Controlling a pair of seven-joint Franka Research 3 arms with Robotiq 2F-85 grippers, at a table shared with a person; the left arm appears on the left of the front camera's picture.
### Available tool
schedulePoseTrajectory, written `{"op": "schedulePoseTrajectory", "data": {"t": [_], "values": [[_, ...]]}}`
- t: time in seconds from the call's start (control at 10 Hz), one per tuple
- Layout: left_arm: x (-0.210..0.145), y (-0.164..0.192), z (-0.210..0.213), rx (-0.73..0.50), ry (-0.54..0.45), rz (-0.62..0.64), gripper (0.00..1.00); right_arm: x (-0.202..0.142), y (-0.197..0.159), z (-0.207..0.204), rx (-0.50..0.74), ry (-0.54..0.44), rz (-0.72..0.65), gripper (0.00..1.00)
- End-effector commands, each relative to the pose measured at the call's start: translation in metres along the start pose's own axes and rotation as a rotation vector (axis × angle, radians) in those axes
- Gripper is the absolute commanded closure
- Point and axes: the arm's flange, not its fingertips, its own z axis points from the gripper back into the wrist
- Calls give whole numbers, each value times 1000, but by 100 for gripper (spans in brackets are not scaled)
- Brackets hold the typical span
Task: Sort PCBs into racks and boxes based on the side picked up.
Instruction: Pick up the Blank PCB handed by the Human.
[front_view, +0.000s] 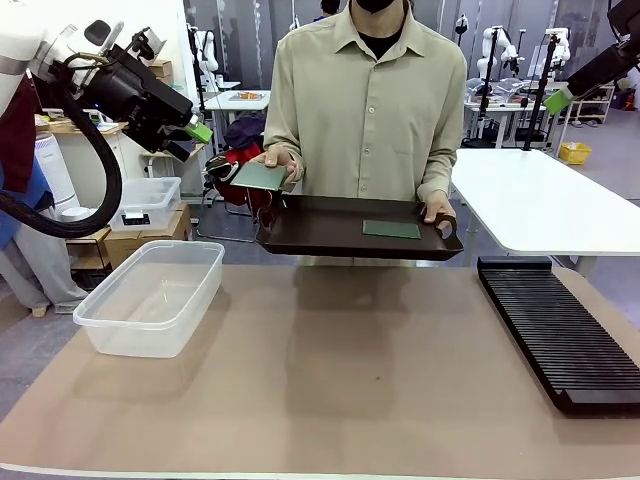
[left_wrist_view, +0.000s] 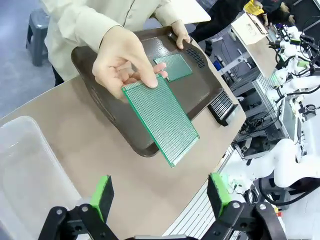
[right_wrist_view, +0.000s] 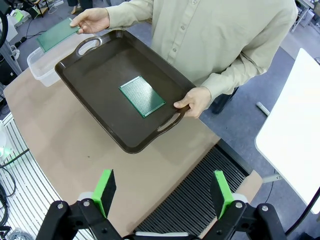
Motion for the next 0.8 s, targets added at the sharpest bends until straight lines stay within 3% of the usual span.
{"op": "schedulePoseTrajectory", "data": {"t": [0.0, 0.1, 0.3, 0.7], "values": [[13, 17, -20, 80, -34, 196, 0, -3, 1, -1, 5, 2, 6, 0], [18, 33, -32, 10, -12, 373, 0, -3, 1, -1, 5, 2, 6, 0], [18, 57, -52, -56, -14, 550, 0, -3, 1, -1, 5, 2, 6, 0], [14, 80, -69, -365, -27, 628, 0, -3, 1, -1, 5, 2, 6, 0]]}}
